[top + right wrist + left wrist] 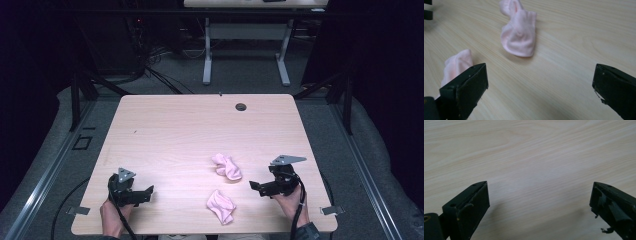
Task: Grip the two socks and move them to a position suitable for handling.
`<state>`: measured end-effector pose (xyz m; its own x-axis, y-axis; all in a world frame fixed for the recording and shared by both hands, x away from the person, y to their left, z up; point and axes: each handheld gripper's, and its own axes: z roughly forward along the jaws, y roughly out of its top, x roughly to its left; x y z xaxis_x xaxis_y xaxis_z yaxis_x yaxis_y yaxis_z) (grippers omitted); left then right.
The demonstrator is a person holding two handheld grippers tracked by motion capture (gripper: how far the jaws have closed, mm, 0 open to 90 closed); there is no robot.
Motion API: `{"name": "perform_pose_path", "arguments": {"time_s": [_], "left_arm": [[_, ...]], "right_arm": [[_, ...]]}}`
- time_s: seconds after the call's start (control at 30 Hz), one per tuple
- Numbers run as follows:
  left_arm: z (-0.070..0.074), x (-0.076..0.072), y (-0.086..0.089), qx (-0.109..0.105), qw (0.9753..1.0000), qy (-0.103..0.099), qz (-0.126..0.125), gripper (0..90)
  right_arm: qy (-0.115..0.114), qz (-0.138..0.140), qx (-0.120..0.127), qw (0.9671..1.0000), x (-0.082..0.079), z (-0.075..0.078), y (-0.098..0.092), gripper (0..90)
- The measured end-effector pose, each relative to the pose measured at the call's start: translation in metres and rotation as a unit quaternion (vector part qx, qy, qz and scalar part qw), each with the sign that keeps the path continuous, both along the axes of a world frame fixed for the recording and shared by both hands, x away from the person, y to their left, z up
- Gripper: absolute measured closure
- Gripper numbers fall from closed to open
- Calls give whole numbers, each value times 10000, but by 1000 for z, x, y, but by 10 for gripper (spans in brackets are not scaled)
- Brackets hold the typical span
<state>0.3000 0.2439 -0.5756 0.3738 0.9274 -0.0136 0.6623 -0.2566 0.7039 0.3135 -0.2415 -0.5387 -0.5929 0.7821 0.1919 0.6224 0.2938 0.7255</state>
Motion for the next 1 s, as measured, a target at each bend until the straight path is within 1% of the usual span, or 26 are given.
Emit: {"name": "perform_pose_path", "arguments": {"time_s": [0.03, 0.07, 0.1, 0.13, 0.17, 0.2, 0.23, 0.3, 0.33, 0.37, 0.4, 0.43, 0.5, 0.53, 0.57, 0.63, 0.67, 0.7, 0.73, 0.77, 0.8, 0.87, 0.9, 0.93, 0.97, 1.0], "left_arm": [[9, -3, -10, -132, 9997, -3, -210, 22], [9, -3, -10, -132, 9997, -3, -210, 21], [18, -5, -22, -284, 9985, 18, -458, 25], [18, -5, -22, -284, 9985, 18, -458, 26], [26, -9, -39, -461, 9958, 60, -790, 28], [28, -10, -45, -469, 9948, 74, -896, 36], [28, -10, -45, -469, 9948, 74, -896, 46], [32, -14, -66, -458, 9915, 64, -1217, 59], [34, -15, -74, -486, 9890, 73, -1395, 81], [34, -16, -82, -481, 9869, 71, -1536, 143], [33, -16, -90, -463, 9859, 94, -1608, 143], [33, -17, -103, -482, 9817, 137, -1840, 151], [35, -19, -113, -510, 9794, 130, -1948, 167], [35, -19, -113, -510, 9794, 130, -1948, 179], [38, -21, -122, -571, 9758, 120, -2107, 197], [39, -23, -133, -518, 9728, 115, -2255, 207], [38, -23, -138, -453, 9707, 138, -2354, 223], [36, -24, -144, -502, 9694, 173, -2397, 239], [35, -24, -149, -546, 9660, 240, -2515, 247], [34, -27, -159, -504, 9616, 237, -2686, 277], [34, -27, -159, -504, 9616, 237, -2686, 290], [36, -30, -171, -534, 9563, 245, -2864, 311], [37, -30, -177, -455, 9534, 277, -2968, 329], [38, -32, -185, -328, 9518, 231, -3042, 341], [39, -32, -189, -294, 9497, 228, -3109, 369], [40, -32, -197, -196, 9462, 242, -3222, 398]], "right_arm": [[-3, -153, 173, 9997, -5, -6, -9, 25], [-3, -153, 173, 9997, -5, -6, -9, 25], [-23, -239, 206, 9995, -9, -12, -16, 47], [-22, -284, 187, 9994, -11, -14, -17, 49], [-7, -347, 177, 9992, -12, -18, -20, 51], [-6, -371, 178, 9992, -14, -20, -22, 56], [-6, -371, 178, 9992, -14, -20, -22, 56], [-3, -438, 220, 9988, -16, -25, -25, 66], [-32, -458, 156, 9988, -17, -26, -26, 73], [-82, -519, 22, 9986, -19, -29, -26, 81], [-82, -519, 22, 9986, -19, -29, -26, 81], [-119, -518, -117, 9985, -19, -32, -27, 100], [-143, -539, -178, 9983, -19, -35, -27, 106], [-143, -539, -178, 9983, -19, -35, -27, 106], [-160, -502, -232, 9983, -17, -40, -27, 109], [-150, -521, -243, 9982, -17, -42, -27, 113], [-100, -457, -301, 9984, -15, -44, -26, 112], [-99, -438, -438, 9980, -14, -45, -25, 108], [-189, -405, -498, 9978, -13, -45, -23, 117], [-175, -402, -559, 9975, -10, -45, -23, 116], [-175, -402, -559, 9975, -10, -45, -23, 116], [-164, -421, -514, 9977, -10, -45, -25, 124], [-174, -441, -494, 9977, -10, -45, -26, 125], [-187, -468, -418, 9979, -10, -46, -26, 129], [-171, -463, -397, 9980, -10, -45, -27, 136], [-158, -449, -391, 9981, -10, -46, -27, 135]]}}
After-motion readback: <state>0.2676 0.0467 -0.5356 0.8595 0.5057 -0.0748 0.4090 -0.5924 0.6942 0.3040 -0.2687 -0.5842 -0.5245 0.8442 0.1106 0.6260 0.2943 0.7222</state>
